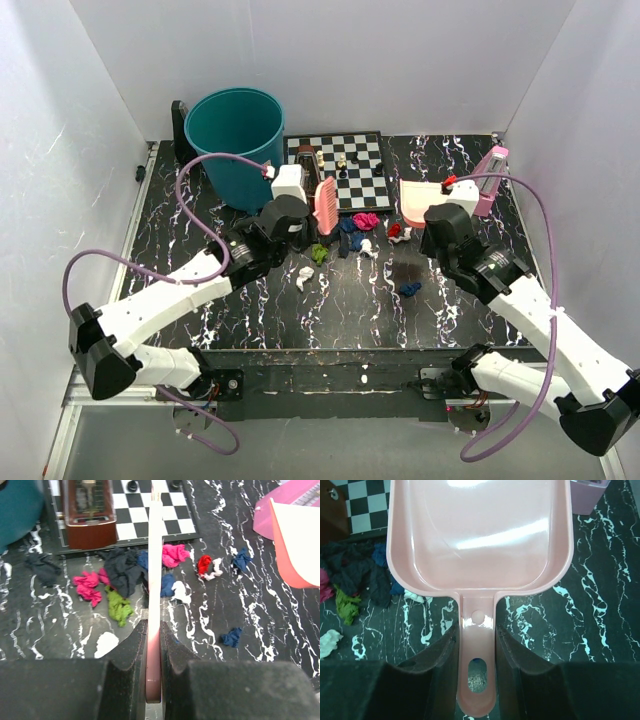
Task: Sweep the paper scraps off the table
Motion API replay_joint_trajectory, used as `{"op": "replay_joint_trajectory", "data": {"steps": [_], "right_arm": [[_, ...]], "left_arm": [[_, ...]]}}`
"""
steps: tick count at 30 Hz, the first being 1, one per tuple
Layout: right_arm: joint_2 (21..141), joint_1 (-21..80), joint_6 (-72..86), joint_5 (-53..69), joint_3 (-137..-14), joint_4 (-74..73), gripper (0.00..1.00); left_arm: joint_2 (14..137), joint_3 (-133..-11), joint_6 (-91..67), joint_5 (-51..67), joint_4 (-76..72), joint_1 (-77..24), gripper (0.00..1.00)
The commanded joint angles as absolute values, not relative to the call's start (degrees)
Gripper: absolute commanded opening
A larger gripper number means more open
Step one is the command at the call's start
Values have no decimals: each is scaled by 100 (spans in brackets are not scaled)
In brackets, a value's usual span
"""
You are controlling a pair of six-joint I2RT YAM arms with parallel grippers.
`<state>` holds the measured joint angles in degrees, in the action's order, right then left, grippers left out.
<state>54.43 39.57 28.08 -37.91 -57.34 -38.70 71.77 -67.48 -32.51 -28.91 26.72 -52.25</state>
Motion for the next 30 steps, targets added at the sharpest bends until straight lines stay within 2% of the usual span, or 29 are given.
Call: {"op": "replay_joint_trajectory", "data": {"steps": [1,8,15,22,30], "right_arm": [[5309,3604,2452,-3621,-5924,-3437,1],[4888,3428,2382,-3832,-5476,-3279,1],[4228,3147,2644,-4297,-5309,-3287,1],[3815,3138,3374,-5264,-5309,-3787,1],[3446,3138,3699,-5563,-5238,-4086,1]], "left_arm": [[7636,-6978,-3190,-2304,2022,-5229,0],[8595,-7663,-3155,-1987,1820,-5221,0],[9658,-8375,-3286,-977,1284,-5221,0],[10932,-9429,-4068,-46,880,-5177,0],[12741,-10746,-5509,1581,-273,-5010,0]]}}
